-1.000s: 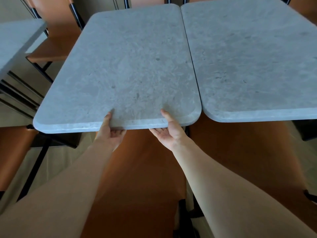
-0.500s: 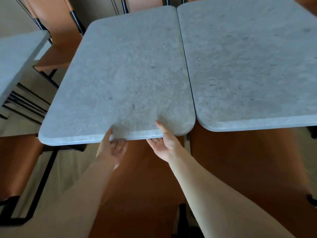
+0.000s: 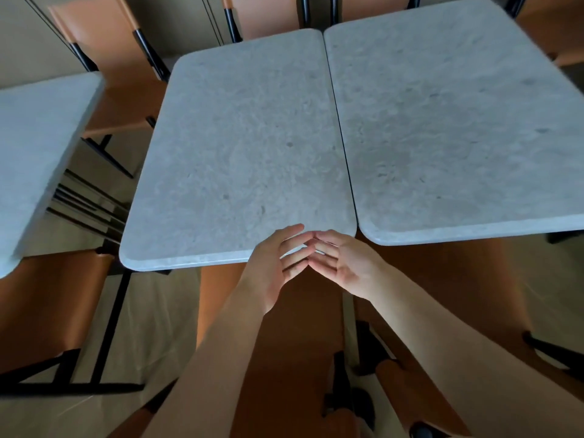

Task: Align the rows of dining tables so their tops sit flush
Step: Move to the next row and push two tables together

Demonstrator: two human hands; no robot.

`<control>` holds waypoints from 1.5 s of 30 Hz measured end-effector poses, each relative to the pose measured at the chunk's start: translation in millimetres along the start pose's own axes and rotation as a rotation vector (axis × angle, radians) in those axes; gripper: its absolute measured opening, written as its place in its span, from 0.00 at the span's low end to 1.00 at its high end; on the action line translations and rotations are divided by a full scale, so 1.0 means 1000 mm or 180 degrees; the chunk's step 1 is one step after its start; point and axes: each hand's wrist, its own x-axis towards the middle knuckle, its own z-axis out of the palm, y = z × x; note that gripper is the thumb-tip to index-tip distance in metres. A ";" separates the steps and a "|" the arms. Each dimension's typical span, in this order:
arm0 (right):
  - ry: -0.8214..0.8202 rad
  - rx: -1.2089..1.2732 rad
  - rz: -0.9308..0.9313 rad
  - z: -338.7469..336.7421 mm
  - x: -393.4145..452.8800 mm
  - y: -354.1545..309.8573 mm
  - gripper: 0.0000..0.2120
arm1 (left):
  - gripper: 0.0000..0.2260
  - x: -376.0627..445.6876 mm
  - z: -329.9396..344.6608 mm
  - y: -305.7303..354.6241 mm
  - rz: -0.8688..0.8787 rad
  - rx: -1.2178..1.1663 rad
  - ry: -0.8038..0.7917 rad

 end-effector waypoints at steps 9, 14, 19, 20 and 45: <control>0.0137 -0.2070 -0.0942 -0.046 -0.080 -0.012 0.09 | 0.08 -0.059 0.013 0.008 0.0749 0.1348 0.0074; 0.0517 -0.2656 -0.1081 -0.085 -0.092 -0.007 0.11 | 0.07 -0.057 0.013 0.003 0.0973 0.1912 0.0191; 0.0711 -0.2831 -0.1128 -0.107 -0.090 -0.012 0.11 | 0.07 -0.051 0.028 -0.005 0.1115 0.2054 0.0149; 0.0718 -0.2873 -0.1150 -0.108 -0.088 -0.014 0.11 | 0.07 -0.048 0.032 -0.006 0.1140 0.2088 0.0157; 0.2733 0.0285 -0.1559 -0.030 0.072 0.039 0.28 | 0.21 0.141 0.034 -0.008 0.2206 0.5502 -0.0613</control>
